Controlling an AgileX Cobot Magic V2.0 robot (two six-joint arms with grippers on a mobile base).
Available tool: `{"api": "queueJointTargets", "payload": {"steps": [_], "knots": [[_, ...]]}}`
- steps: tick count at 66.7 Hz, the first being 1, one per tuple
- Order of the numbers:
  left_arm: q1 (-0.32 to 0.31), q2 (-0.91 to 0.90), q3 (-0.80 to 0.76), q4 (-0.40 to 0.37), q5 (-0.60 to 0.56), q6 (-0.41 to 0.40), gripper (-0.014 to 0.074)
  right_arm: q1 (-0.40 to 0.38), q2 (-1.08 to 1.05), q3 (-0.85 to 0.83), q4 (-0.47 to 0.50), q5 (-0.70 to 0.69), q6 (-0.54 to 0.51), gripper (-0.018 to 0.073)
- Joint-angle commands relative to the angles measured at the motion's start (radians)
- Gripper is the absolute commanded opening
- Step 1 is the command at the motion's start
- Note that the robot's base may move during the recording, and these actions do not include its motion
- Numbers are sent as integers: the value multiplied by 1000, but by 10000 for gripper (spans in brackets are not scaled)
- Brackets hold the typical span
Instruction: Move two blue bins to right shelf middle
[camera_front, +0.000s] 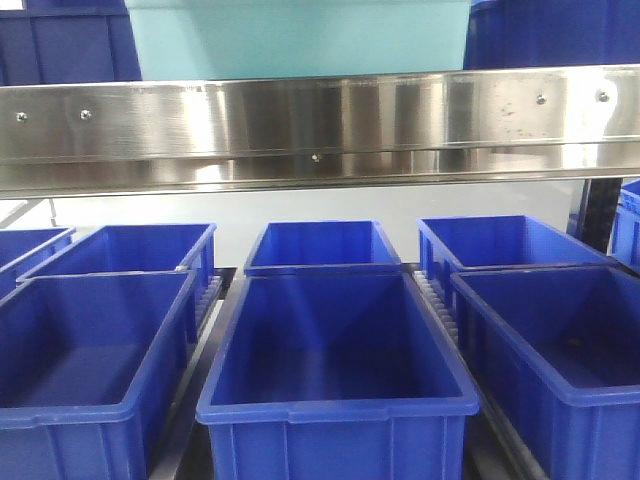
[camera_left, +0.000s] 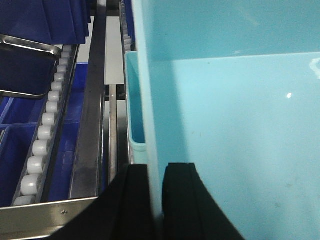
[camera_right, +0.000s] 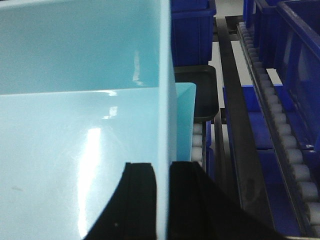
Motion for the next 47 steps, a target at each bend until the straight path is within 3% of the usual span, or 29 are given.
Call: {"api": "queueJointTargets", "payload": {"steps": [1, 47], "knots": [[-1, -7, -9, 27, -19, 5, -111, -7, -18, -5, -22, -54, -1, -159], [-1, -7, -9, 27, -19, 5, -111, -7, -18, -5, -22, -57, -1, -159]]}}
